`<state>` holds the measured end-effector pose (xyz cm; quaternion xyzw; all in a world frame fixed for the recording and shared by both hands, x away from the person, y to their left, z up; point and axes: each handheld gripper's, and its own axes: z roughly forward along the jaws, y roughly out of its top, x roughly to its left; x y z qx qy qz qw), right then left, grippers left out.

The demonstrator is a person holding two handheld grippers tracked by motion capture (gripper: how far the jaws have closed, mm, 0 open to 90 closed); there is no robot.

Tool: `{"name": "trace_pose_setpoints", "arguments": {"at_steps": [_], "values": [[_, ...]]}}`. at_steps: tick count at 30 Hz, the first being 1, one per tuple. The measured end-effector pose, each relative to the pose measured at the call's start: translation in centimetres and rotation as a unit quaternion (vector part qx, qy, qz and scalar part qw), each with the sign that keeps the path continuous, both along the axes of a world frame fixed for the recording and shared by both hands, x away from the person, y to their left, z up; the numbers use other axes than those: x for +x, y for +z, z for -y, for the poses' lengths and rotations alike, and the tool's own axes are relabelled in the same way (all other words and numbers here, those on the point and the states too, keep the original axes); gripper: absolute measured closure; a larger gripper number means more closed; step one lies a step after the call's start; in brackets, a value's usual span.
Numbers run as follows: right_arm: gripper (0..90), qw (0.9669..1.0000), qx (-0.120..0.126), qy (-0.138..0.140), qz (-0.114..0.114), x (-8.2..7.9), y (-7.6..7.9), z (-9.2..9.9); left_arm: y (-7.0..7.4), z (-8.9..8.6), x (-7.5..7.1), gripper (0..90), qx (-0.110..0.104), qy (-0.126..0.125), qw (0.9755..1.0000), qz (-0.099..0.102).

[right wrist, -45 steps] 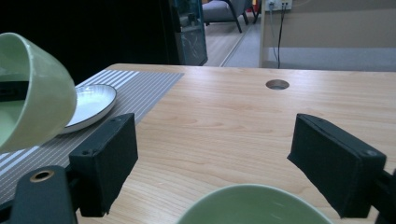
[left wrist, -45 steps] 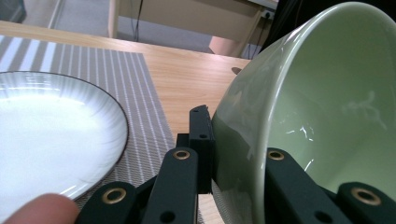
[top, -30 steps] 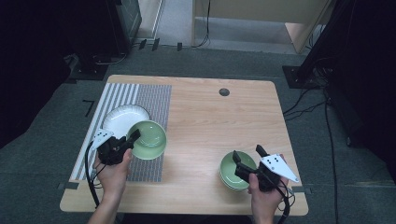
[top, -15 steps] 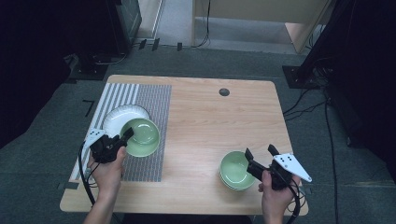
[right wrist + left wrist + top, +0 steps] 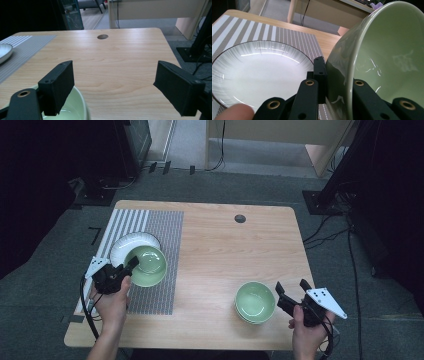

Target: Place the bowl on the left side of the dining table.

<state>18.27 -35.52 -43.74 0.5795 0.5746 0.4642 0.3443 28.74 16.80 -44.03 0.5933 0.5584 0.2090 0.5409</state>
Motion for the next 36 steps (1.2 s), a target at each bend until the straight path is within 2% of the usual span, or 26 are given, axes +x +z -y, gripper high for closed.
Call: {"name": "trace_pose_setpoints", "arguments": {"at_steps": [5, 13, 16, 19, 24, 29, 33, 36], "values": [[15.8, 0.9998, -0.013, -0.013, -0.003, -0.5, -0.8, 1.2, -0.1, -0.3, 0.1, 82.6, 0.001, 0.004, 1.0, -0.001], [15.7, 0.9994, -0.018, -0.024, -0.015, -0.8, -2.5, 3.3, -0.1, -0.7, 0.3, 82.6, -0.001, 0.01, 1.0, -0.002], [15.6, 0.9994, -0.02, -0.02, -0.02, -0.8, -3.2, 4.0, -0.2, -0.9, 0.3, 82.6, -0.002, 0.012, 0.9999, -0.002], [15.7, 0.9994, -0.011, -0.012, -0.031, -0.7, -3.8, 4.7, -0.3, -1.1, 0.4, 82.6, -0.002, 0.014, 0.9999, -0.004], [16.2, 0.9991, -0.024, -0.003, -0.035, -0.8, -4.8, 5.5, -0.3, -1.4, 0.7, 82.6, 0.0, 0.019, 0.9998, -0.006], [16.3, 0.9983, -0.014, -0.002, -0.057, -0.6, -6.1, 6.7, -0.2, -1.8, 0.9, 82.7, -0.002, 0.025, 0.9997, -0.006], [16.5, 0.9967, -0.018, 0.01, -0.079, -0.3, -6.7, 6.8, -0.4, -1.8, 1.2, 82.6, -0.006, 0.028, 0.9995, -0.01], [16.8, 0.9944, -0.022, 0.001, -0.103, 0.0, -7.3, 6.8, -0.5, -1.9, 1.4, 82.7, -0.007, 0.031, 0.9994, -0.012]]}}
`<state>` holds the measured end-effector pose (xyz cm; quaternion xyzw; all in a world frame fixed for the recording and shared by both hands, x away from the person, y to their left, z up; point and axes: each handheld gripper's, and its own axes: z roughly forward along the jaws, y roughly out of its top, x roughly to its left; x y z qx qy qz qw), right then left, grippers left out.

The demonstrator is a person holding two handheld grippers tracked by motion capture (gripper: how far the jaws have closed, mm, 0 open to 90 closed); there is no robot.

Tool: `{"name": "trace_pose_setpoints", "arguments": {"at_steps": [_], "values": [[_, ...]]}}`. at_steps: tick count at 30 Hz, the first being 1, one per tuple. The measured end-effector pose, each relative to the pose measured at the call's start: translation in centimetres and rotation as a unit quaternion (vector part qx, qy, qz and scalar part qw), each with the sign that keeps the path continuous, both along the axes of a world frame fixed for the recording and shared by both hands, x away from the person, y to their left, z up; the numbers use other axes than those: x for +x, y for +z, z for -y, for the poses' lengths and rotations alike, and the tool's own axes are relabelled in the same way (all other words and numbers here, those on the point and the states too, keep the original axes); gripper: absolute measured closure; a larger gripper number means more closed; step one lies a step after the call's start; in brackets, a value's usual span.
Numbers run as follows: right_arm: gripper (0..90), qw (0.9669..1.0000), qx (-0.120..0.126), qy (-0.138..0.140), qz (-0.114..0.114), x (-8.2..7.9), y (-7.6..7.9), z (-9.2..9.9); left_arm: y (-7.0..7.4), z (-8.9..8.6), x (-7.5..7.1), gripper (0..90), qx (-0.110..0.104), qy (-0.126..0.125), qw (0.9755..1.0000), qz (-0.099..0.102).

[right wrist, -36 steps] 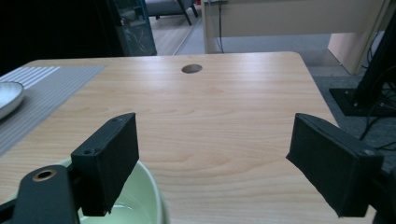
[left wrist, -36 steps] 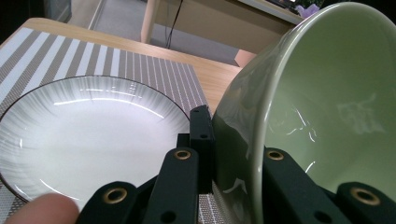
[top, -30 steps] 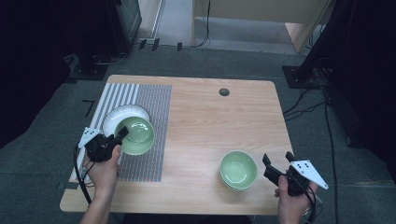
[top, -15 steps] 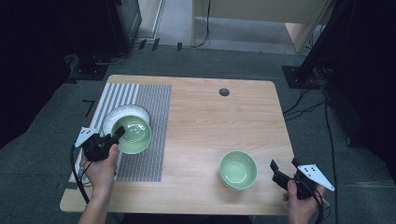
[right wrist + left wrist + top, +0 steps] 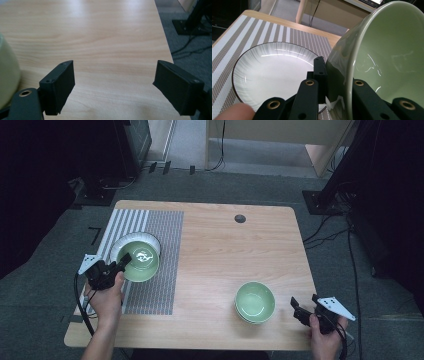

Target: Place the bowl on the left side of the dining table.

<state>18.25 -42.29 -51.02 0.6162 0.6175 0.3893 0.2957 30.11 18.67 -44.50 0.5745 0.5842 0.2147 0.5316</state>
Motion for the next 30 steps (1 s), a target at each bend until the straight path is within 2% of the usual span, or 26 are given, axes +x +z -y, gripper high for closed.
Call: {"name": "trace_pose_setpoints", "arguments": {"at_steps": [7, 10, 18, 24, 30], "values": [[17.1, 0.9989, -0.01, -0.004, -0.047, 0.5, -1.1, 0.1, 0.1, -0.6, 0.8, 82.7, -0.006, 0.008, 0.9999, -0.002], [17.2, 0.9986, -0.012, -0.007, -0.05, 0.6, -1.2, 0.2, 0.2, -1.1, 1.2, 82.7, -0.009, 0.015, 0.9999, -0.002], [17.9, 0.9948, -0.046, -0.008, -0.091, 1.1, -1.4, -0.5, 0.4, -2.5, 2.1, 82.7, -0.01, 0.03, 0.9995, -0.008], [18.2, 0.9946, -0.049, -0.008, -0.091, 1.1, -1.4, -0.5, 0.1, -3.2, 2.7, 82.7, -0.023, 0.039, 0.9988, -0.018], [19.1, 0.9948, -0.05, 0.008, -0.089, 1.1, -1.4, -0.6, -0.4, -3.4, 3.4, 82.8, -0.031, 0.042, 0.9982, -0.028]]}}
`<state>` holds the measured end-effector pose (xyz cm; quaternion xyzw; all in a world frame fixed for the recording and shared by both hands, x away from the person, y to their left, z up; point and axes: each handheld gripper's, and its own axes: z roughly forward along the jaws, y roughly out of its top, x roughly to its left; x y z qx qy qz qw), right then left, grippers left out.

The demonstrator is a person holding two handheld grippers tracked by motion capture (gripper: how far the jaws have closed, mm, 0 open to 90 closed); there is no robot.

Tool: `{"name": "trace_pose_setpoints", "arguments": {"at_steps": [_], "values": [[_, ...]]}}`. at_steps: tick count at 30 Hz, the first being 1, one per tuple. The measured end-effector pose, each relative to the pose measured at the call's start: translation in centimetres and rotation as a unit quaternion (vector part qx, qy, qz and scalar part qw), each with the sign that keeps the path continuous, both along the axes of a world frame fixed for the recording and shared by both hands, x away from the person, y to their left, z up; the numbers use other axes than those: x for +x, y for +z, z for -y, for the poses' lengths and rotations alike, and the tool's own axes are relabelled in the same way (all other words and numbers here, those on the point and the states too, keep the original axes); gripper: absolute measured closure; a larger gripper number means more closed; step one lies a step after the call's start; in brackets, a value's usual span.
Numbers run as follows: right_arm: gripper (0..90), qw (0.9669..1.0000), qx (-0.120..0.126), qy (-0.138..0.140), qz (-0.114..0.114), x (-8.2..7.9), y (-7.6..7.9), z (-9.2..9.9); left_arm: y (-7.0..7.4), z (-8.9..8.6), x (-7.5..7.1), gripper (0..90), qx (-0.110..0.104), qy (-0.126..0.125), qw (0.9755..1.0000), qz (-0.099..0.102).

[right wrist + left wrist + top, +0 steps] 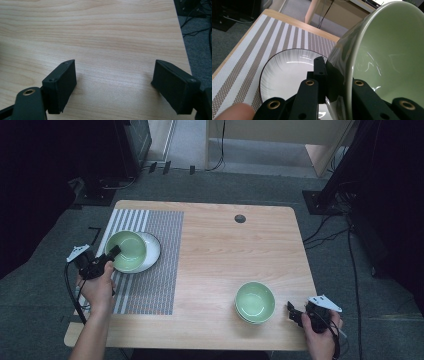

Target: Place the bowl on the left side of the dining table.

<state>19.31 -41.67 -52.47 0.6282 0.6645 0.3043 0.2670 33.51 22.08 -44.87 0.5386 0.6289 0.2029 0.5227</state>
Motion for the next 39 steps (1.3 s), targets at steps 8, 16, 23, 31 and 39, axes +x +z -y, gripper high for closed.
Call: {"name": "trace_pose_setpoints", "arguments": {"at_steps": [8, 16, 23, 31, 39], "values": [[19.0, 1.0, 0.0, 0.0, 0.0, 0.0, 0.0, 0.0, -0.2, -0.2, 1.3, 82.8, 0.01, 0.006, 0.9997, -0.019], [19.0, 1.0, 0.0, 0.0, 0.0, 0.0, 0.0, 0.0, -1.0, -0.9, 2.4, 82.8, 0.016, 0.007, 0.9984, -0.053], [19.0, 1.0, 0.0, 0.0, 0.0, 0.0, 0.0, 0.0, -1.5, -1.4, 3.6, 82.9, 0.019, 0.009, 0.9962, -0.085], [19.0, 1.0, 0.0, 0.0, 0.0, 0.0, 0.0, 0.0, -2.2, -1.7, 5.0, 82.9, 0.02, -0.002, 0.992, -0.125], [19.0, 1.0, 0.0, 0.0, 0.0, 0.0, 0.0, 0.0, -2.7, -1.8, 6.0, 82.9, 0.025, -0.006, 0.9872, -0.157]]}}
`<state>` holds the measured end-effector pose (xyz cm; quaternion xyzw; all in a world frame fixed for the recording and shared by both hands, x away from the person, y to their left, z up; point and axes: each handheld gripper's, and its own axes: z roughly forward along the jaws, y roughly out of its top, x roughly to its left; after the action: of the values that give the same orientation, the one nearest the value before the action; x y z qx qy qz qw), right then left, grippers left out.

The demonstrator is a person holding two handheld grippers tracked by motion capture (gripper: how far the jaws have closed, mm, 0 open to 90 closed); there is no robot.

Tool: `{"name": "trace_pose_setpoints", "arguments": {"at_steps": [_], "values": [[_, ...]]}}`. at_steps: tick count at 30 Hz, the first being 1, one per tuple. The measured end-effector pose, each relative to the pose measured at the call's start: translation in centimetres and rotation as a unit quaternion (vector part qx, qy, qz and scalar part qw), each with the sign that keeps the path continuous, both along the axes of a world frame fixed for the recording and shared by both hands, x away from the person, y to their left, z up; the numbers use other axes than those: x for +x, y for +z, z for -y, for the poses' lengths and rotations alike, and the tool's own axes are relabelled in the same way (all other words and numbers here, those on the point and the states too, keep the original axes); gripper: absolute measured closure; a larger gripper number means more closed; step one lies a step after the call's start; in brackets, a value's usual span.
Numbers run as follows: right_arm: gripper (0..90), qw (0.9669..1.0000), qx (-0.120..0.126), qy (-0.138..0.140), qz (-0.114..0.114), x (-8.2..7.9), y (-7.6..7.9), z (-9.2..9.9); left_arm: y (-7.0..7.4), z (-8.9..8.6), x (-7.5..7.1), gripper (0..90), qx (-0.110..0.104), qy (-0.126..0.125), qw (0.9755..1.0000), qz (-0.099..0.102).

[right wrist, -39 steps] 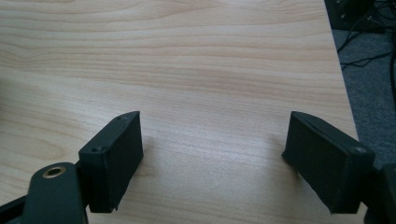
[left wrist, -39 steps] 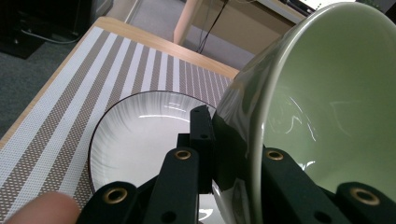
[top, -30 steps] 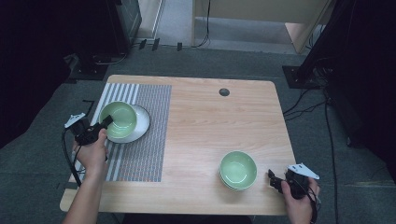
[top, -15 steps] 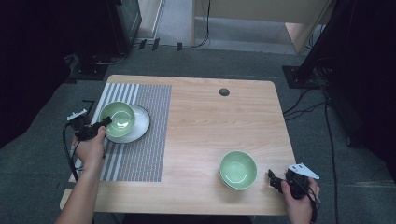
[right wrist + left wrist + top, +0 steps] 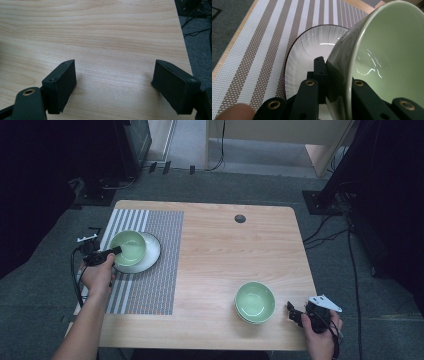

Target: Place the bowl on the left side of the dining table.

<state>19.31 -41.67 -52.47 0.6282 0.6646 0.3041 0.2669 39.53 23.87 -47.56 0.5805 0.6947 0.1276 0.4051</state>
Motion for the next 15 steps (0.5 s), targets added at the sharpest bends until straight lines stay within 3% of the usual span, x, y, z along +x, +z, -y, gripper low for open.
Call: {"name": "trace_pose_setpoints", "arguments": {"at_steps": [9, 15], "values": [[19.0, 1.0, 0.0, 0.0, 0.0, 0.0, 0.0, 0.0, -0.1, 0.5, 1.1, 82.9, 0.019, -0.017, 0.9992, -0.031], [19.0, 1.0, 0.0, 0.0, 0.0, 0.0, 0.0, 0.0, 0.2, 0.6, 1.7, 82.8, 0.032, -0.015, 0.9983, -0.046]]}}
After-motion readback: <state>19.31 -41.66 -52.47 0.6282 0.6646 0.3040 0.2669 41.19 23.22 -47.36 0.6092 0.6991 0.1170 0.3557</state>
